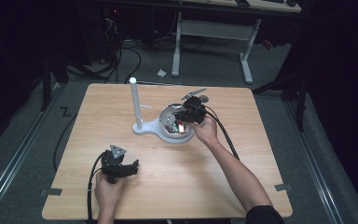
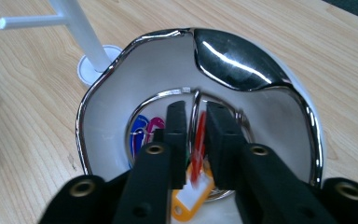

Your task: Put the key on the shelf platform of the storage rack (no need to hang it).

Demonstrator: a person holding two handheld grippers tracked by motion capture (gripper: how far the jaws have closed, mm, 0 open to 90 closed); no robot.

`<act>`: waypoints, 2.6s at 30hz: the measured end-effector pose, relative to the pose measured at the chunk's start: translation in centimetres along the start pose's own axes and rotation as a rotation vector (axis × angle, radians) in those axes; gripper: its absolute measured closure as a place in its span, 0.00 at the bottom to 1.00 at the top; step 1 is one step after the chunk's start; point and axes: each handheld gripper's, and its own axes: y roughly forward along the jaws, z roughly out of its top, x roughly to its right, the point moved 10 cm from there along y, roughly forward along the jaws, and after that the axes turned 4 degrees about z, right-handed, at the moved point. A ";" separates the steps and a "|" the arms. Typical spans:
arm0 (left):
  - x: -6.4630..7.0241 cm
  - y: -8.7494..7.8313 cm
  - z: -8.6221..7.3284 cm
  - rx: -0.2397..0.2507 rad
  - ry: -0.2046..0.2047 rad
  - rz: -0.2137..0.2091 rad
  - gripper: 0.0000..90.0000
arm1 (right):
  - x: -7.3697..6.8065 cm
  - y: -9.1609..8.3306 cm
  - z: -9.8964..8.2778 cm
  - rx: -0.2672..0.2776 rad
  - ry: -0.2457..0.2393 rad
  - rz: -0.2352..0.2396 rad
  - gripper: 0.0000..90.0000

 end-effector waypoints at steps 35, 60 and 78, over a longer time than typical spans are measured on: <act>0.1 0.0 0.0 0.001 -0.012 0.002 0.17 | -0.3 -8.9 -1.5 0.176 0.112 0.094 0.45; 0.0 0.0 0.0 0.000 -0.006 0.001 0.17 | 0.8 -13.4 -4.2 0.186 0.086 0.025 0.42; 0.0 0.0 0.0 0.000 -0.006 0.001 0.17 | 2.8 -17.0 -7.1 0.219 0.134 -0.034 0.44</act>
